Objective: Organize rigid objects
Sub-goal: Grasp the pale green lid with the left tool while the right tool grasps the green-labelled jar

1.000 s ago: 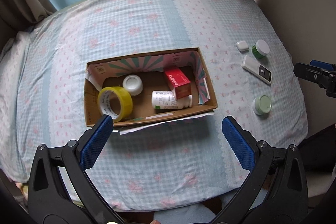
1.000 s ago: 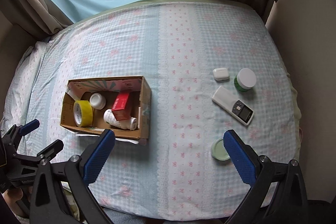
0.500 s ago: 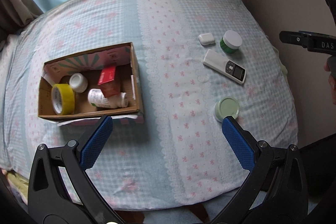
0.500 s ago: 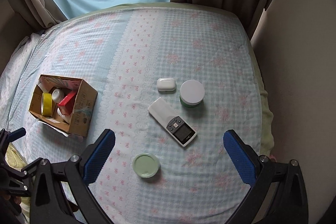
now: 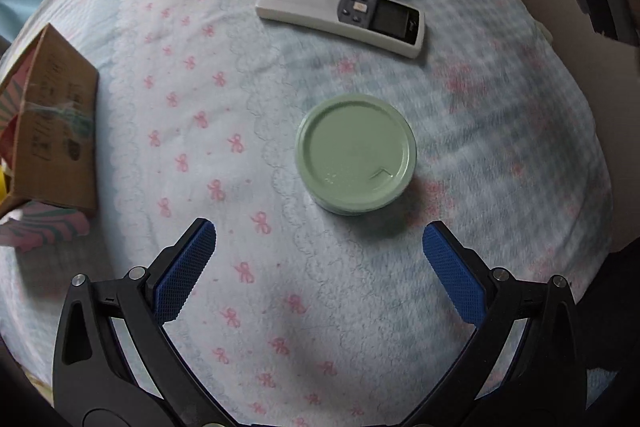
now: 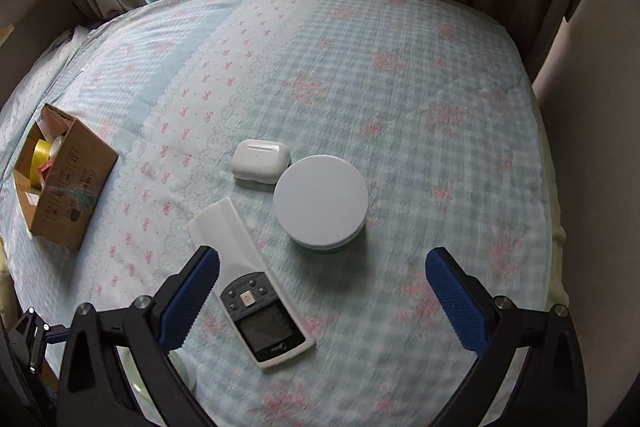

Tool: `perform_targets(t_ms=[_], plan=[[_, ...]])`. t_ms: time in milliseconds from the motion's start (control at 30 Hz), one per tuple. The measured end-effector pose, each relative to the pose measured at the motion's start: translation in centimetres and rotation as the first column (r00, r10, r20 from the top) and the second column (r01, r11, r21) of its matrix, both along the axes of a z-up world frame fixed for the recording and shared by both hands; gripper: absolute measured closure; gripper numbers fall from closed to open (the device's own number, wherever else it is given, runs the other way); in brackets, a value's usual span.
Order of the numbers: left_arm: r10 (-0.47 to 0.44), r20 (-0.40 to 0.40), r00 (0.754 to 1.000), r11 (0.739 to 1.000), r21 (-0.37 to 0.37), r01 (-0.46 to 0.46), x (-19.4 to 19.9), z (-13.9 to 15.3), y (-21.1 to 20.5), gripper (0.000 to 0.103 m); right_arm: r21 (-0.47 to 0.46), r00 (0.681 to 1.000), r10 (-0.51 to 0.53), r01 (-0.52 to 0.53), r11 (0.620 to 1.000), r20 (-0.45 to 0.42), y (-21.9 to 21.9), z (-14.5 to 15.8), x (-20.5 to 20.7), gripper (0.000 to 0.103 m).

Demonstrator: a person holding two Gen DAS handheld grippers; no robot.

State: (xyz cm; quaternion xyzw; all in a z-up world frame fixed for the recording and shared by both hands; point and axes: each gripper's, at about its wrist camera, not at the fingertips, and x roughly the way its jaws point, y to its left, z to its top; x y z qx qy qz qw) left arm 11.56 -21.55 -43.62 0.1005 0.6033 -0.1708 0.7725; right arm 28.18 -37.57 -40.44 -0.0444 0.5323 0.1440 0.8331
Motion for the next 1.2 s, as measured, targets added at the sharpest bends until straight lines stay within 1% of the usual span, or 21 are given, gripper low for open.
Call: perform_targets(t_ms=[133, 267, 367, 433, 533, 567, 667, 700, 733, 767, 800, 833, 900, 1100, 1200], plan=[[0.015, 0.025, 1.000, 1.000, -0.004, -0.015, 0.0, -2.3, -1.8, 0.000, -0.001, 0.996, 0.086, -0.086, 0.996, 0.024, 0.5, -2.9, 1.5, 0.000], [0.018, 0.079, 0.997, 1.000, 0.011, -0.019, 0.4, -3.5, -3.0, 0.001, 0.016, 0.991, 0.126, -0.127, 0.992, 0.050, 0.8, -4.8, 2.4, 0.001], [0.027, 0.102, 0.994, 1.000, 0.000, -0.027, 0.8, -3.9, -3.6, 0.007, 0.024, 0.987, 0.141, -0.143, 0.989, 0.073, 1.0, -5.8, 2.7, 0.008], [0.034, 0.115, 0.993, 0.999, -0.008, -0.033, 0.9, -4.0, -3.9, 0.012, 0.024, 0.986, 0.149, -0.151, 0.988, 0.072, 1.2, -6.5, 2.9, 0.016], [0.039, 0.122, 0.992, 0.999, -0.009, -0.038, 1.2, -3.8, -4.3, 0.018, 0.020, 0.983, 0.167, -0.169, 0.985, 0.071, 1.4, -7.3, 3.0, 0.020], [0.039, 0.120, 0.992, 0.999, -0.002, -0.039, 1.2, -3.8, -4.4, 0.019, 0.019, 0.982, 0.172, -0.174, 0.985, 0.074, 1.5, -7.4, 3.0, 0.021], [0.062, 0.101, 0.993, 0.998, -0.005, -0.061, 1.7, -3.4, -4.1, 0.026, 0.020, 0.982, 0.170, -0.172, 0.985, 0.081, 1.7, -7.5, 3.3, 0.021], [0.068, 0.099, 0.993, 0.998, -0.004, -0.068, 1.9, -3.3, -4.0, 0.029, 0.024, 0.983, 0.166, -0.168, 0.985, 0.082, 1.7, -7.5, 3.4, 0.023], [0.071, 0.103, 0.992, 0.997, 0.003, -0.071, 2.1, -3.2, -3.9, 0.030, 0.022, 0.984, 0.158, -0.161, 0.987, 0.083, 1.6, -7.5, 3.5, 0.028], [0.068, 0.100, 0.993, 0.998, 0.004, -0.069, 2.5, -3.2, -3.7, 0.031, 0.020, 0.985, 0.151, -0.153, 0.988, 0.082, 1.5, -7.5, 3.7, 0.030], [0.066, 0.093, 0.993, 0.998, -0.003, -0.066, 2.7, -3.2, -3.7, 0.034, 0.023, 0.986, 0.146, -0.148, 0.989, 0.079, 1.4, -7.5, 3.9, 0.033], [0.065, 0.089, 0.994, 0.998, -0.009, -0.064, 3.0, -3.3, -3.7, 0.035, 0.028, 0.987, 0.142, -0.144, 0.989, 0.075, 1.3, -7.6, 4.1, 0.034], [0.060, 0.094, 0.994, 0.998, -0.008, -0.060, 3.4, -3.3, -3.7, 0.035, 0.041, 0.988, 0.137, -0.140, 0.989, 0.074, 1.1, -7.6, 4.2, 0.034], [0.069, 0.093, 0.993, 0.998, -0.015, -0.068, 4.2, -3.4, -3.5, 0.035, 0.035, 0.987, 0.142, -0.145, 0.989, 0.080, 1.2, -7.5, 4.1, 0.035], [0.069, 0.090, 0.994, 0.998, -0.018, -0.068, 3.8, -3.2, -3.3, 0.035, 0.035, 0.988, 0.138, -0.141, 0.989, 0.075, 1.3, -7.4, 4.1, 0.035]])
